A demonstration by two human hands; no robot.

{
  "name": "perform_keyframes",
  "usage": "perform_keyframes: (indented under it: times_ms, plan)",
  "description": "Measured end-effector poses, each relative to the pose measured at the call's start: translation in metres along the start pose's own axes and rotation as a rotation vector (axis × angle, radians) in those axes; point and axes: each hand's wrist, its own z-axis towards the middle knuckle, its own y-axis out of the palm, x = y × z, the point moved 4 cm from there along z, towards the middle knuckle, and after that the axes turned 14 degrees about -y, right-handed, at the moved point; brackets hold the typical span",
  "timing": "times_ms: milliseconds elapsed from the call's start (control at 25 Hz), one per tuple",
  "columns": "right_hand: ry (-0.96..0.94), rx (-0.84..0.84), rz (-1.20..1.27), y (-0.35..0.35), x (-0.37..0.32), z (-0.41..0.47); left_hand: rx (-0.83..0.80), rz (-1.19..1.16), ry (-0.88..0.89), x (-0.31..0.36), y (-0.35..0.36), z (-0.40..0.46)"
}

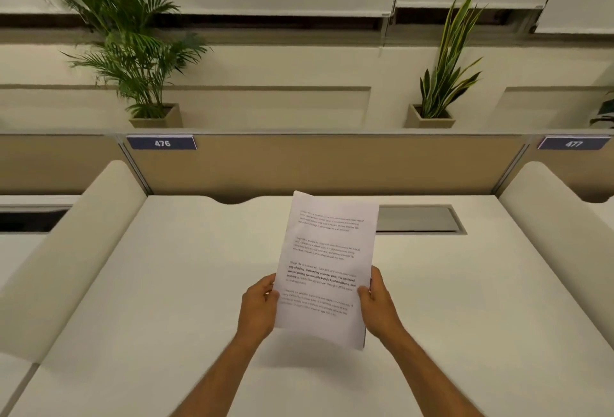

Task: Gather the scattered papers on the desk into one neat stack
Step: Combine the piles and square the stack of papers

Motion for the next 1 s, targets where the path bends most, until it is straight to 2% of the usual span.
perform_keyframes:
  times_ms: [160,360,680,1000]
  plan:
    - [-0.051,0.004,0.042,0.026,-0.023,0.052,0.057,0.015,0.017,0.021,-0.023,0.035]
    - [-0.032,-0.034,0.047,0.065,-0.015,0.125,0.133,0.054,-0.003,0.027,-0.038,0.096]
    - [0.131,-0.056,0.037,0.113,0.054,0.24,0.132,0.135,-0.115,0.006,-0.037,0.219]
    - [0.212,-0.074,-0.107,0.142,0.122,0.286,0.173,0.241,-0.245,-0.033,-0.022,0.282]
